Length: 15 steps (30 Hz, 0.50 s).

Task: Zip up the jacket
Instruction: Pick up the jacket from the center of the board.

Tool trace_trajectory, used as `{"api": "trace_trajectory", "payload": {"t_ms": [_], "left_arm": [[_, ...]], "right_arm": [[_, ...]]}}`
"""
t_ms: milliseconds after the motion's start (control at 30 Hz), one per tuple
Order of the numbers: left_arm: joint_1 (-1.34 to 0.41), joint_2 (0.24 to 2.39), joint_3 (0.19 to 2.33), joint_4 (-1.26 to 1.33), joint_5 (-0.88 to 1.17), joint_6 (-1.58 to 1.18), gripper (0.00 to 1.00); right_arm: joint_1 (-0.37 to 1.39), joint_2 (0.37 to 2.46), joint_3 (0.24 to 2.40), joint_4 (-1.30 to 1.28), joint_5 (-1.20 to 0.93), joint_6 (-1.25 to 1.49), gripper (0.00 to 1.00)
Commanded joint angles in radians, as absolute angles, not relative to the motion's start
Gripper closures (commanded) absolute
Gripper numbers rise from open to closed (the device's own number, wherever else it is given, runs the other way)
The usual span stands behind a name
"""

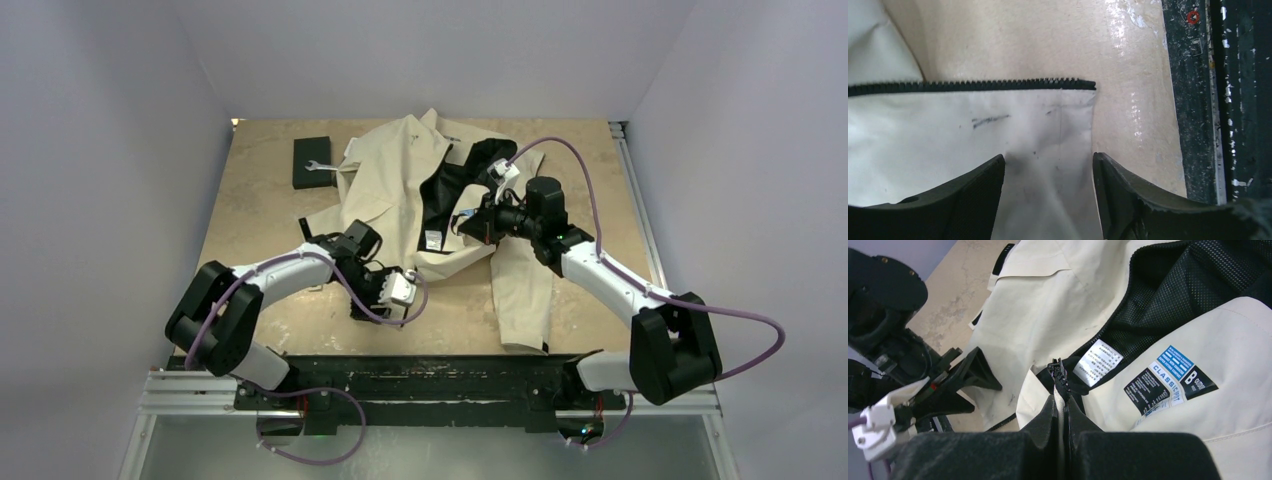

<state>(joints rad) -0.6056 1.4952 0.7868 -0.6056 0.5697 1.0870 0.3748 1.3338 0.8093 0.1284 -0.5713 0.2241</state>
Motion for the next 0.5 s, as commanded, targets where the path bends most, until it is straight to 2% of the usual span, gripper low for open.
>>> {"api": "trace_trajectory", "payload": {"t_ms": [0,200,467], "left_arm": [[-0.540,1.511,0.826,-0.706,0.748,1.068,0.36],[-0.532,1.519,0.842,-0.685,0.861,1.076,0.35],[-0.533,1.572,0.865,-0.634,0.868,1.082,0.33]], "right_arm": [[0.380,1.305,0.801,0.153,-0.584,0.233,1.00],[0.379,1.304,0.787,0.153,-0.588,0.234,1.00],[0.380,1.299,0.802,0.149,-0.591,0.230,1.00]]}}
